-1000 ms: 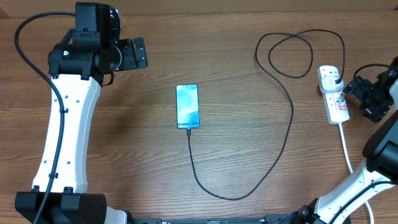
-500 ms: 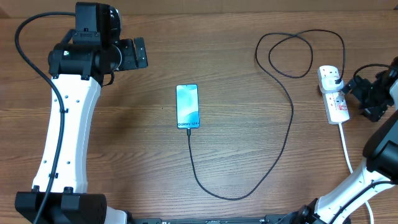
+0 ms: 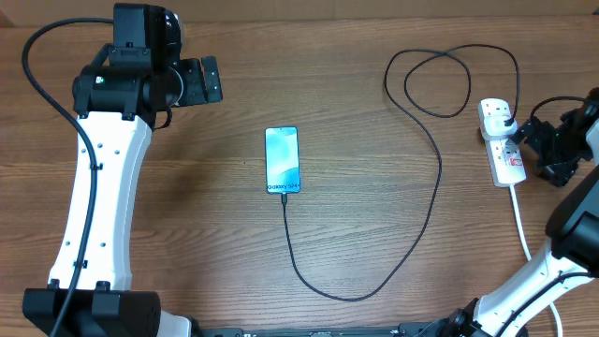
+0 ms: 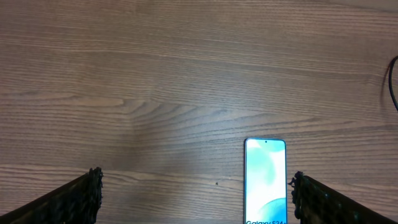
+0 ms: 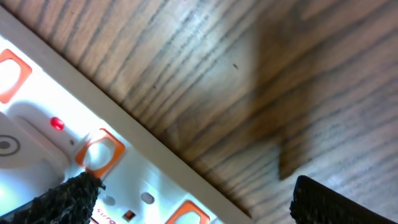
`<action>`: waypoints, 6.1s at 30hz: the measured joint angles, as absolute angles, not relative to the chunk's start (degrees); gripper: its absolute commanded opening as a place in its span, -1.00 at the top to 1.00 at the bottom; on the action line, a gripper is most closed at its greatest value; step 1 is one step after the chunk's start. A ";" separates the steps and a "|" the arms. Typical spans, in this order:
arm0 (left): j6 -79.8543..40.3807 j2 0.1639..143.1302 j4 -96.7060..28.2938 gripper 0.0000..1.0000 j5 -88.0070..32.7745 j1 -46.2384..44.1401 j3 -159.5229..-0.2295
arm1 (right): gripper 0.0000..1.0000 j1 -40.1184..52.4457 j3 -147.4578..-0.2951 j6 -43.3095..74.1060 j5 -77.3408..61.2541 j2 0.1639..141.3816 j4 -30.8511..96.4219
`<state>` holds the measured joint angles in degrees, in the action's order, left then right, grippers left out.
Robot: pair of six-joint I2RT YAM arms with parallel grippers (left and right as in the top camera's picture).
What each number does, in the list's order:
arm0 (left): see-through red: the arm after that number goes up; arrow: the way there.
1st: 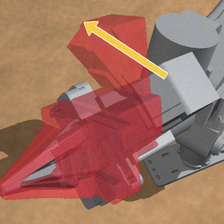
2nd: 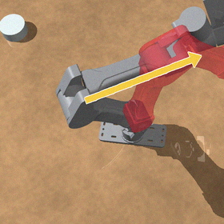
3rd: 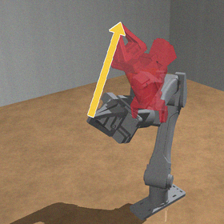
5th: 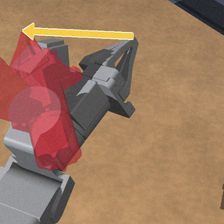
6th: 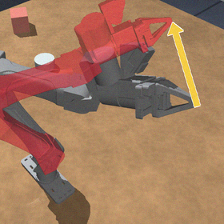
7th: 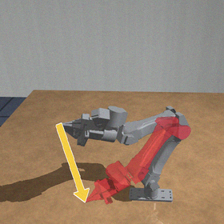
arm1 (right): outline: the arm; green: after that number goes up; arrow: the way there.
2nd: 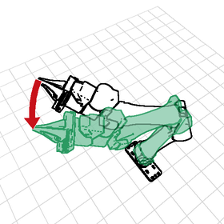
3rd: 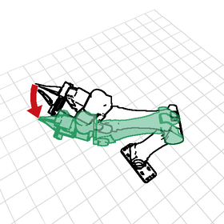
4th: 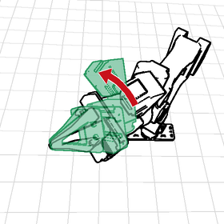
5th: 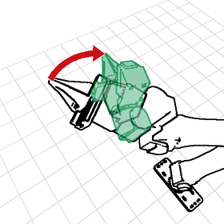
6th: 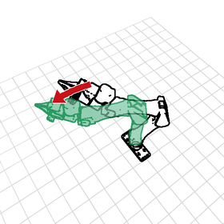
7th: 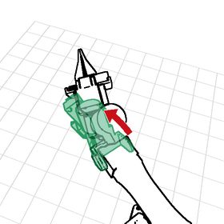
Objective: Plug charger to phone and switch on socket
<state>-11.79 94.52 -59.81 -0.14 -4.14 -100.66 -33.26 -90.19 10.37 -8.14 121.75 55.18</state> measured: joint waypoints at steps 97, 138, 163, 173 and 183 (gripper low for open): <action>-11.79 94.54 -59.83 -1.00 -0.12 -4.14 -100.66 | -1.00 0.78 -39.07 6.59 -10.85 9.41 48.16; -11.81 94.54 -59.83 -1.00 -0.12 -4.14 -100.66 | -1.00 2.28 -1.06 0.36 -13.52 0.69 3.92; -11.79 94.54 -59.83 -1.00 -0.12 -4.14 -100.66 | -1.00 2.28 -1.06 -0.05 -11.09 0.69 4.19; -11.79 94.54 -59.83 -1.00 -0.12 -4.14 -100.66 | -1.00 2.31 -1.06 -3.62 -10.96 0.69 4.23; -11.79 94.54 -59.83 -1.00 -0.12 -4.14 -100.66 | -1.00 2.28 -1.06 -4.54 -10.94 0.69 4.19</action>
<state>-11.79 94.54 -59.83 -0.12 -4.14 -100.66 2.28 -1.06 -4.54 -10.94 0.69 4.19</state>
